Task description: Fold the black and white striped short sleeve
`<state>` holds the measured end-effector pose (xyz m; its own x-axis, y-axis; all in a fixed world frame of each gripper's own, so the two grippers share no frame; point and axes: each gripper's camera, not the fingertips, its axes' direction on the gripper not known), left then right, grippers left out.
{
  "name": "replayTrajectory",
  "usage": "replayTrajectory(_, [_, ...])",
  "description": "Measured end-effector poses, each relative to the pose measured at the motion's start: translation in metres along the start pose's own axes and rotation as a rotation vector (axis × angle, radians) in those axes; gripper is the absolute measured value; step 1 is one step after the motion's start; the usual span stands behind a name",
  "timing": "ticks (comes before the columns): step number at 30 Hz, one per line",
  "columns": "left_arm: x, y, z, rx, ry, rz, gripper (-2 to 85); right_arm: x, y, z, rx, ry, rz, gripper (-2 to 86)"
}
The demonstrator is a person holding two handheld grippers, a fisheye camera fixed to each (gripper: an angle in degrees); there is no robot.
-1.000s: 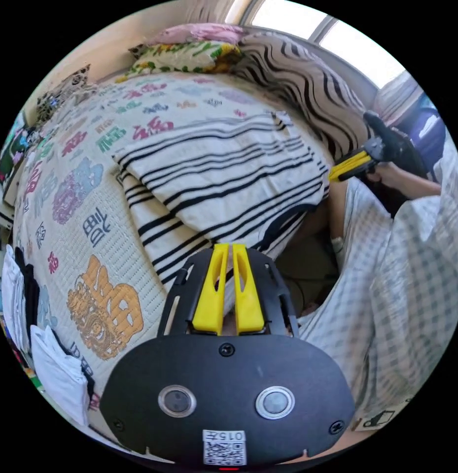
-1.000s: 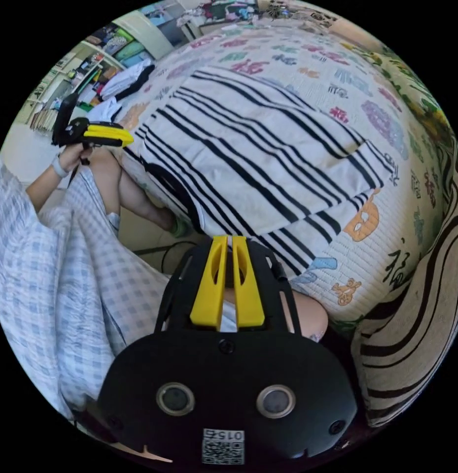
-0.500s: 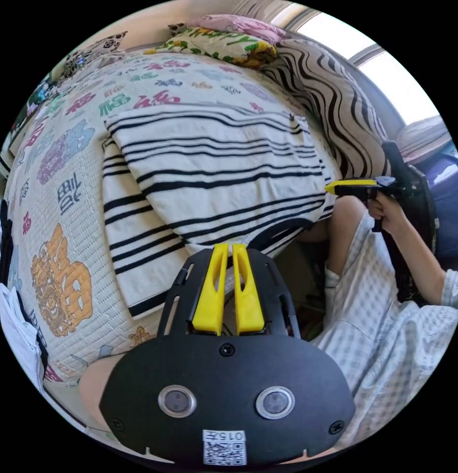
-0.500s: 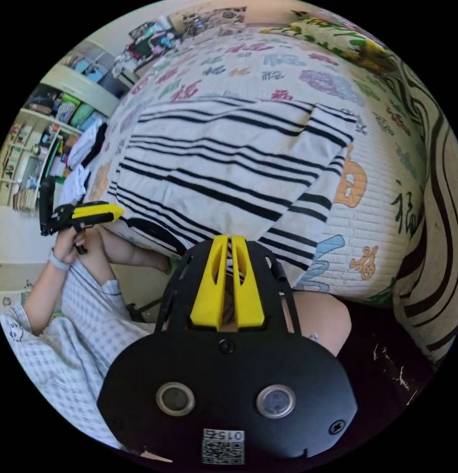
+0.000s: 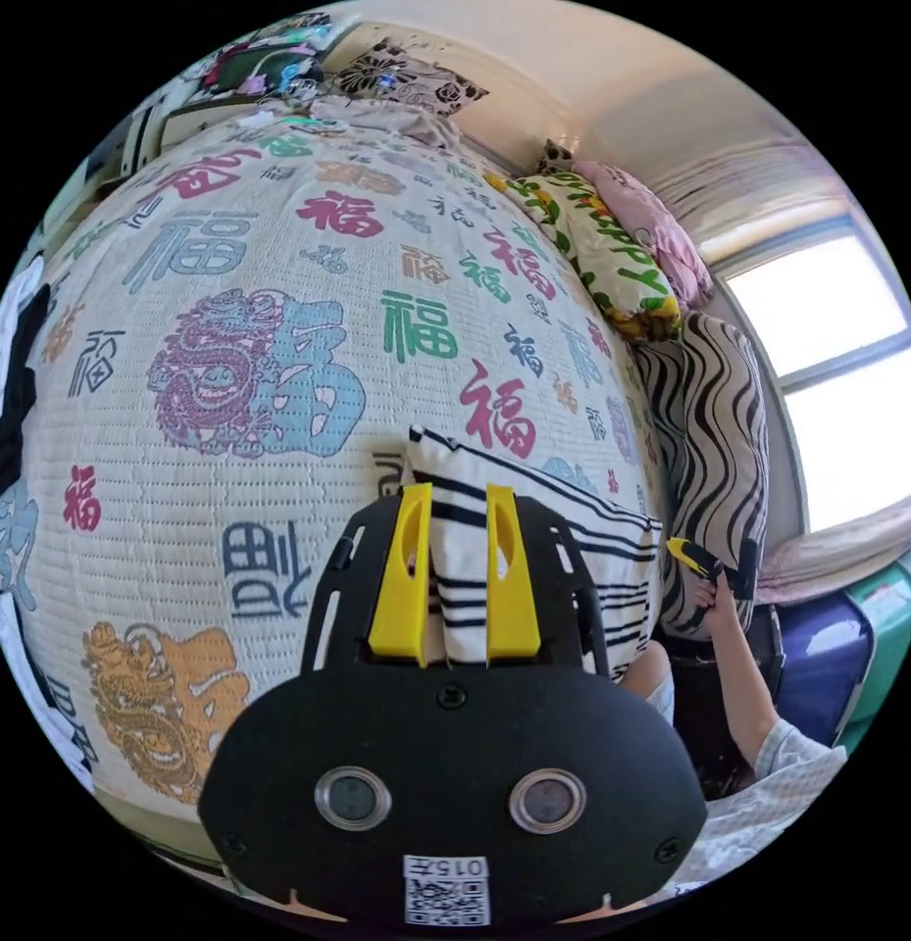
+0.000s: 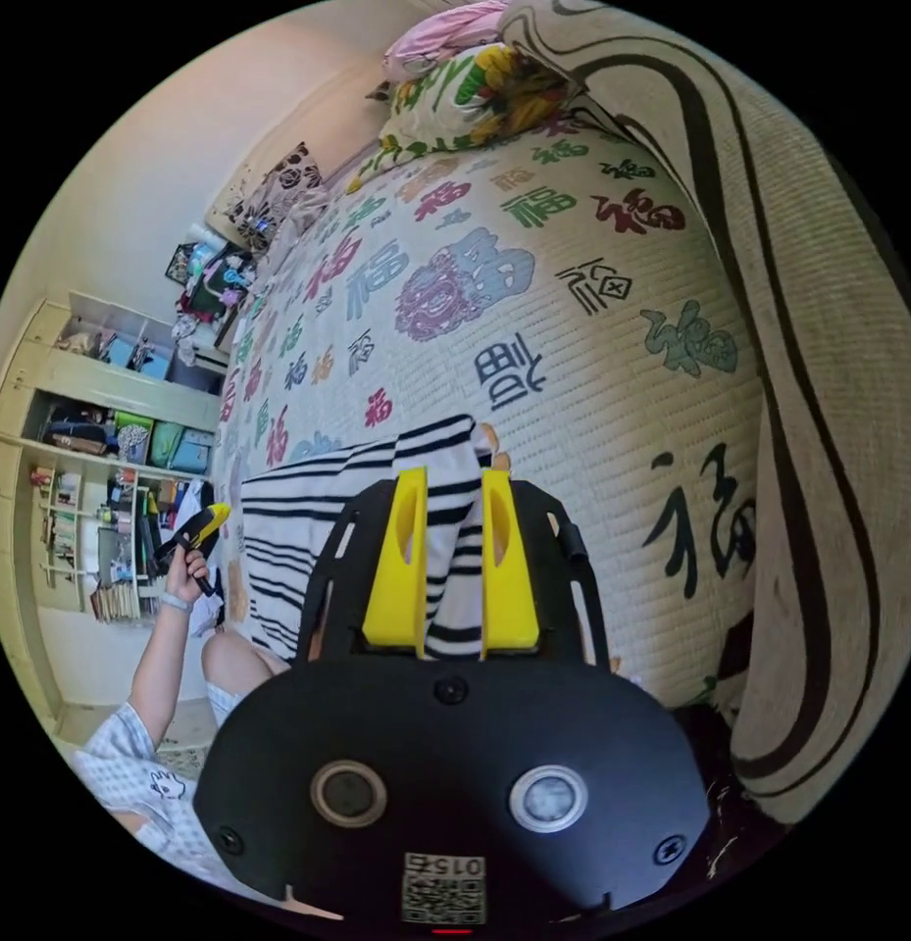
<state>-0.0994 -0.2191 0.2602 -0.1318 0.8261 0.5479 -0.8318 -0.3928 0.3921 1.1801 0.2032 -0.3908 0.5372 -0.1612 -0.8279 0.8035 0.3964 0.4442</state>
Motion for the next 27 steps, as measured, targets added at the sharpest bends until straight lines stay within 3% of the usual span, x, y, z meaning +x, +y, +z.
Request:
replayTrajectory(5, [-0.017, -0.026, 0.033, -0.091, -0.026, -0.016, 7.8, 0.012, -0.036, 0.031, -0.092, -0.004, 0.034, 6.1])
replayTrajectory(10, [-0.032, -0.031, 0.027, -0.093, 0.031, 0.038, 1.5, 0.011, -0.052, 0.032, -0.089, 0.015, -0.026, -0.2])
replayTrajectory(20, [-0.067, -0.01, 0.011, -0.008, 0.063, -0.058, 0.8, 0.024, -0.062, 0.044, -0.05, 0.017, 0.084, -0.1])
replayTrajectory(27, [-0.047, 0.04, -0.037, -0.003, 0.095, 0.126, 6.0, -0.004, -0.034, 0.024, -0.015, 0.069, -0.086, 4.6])
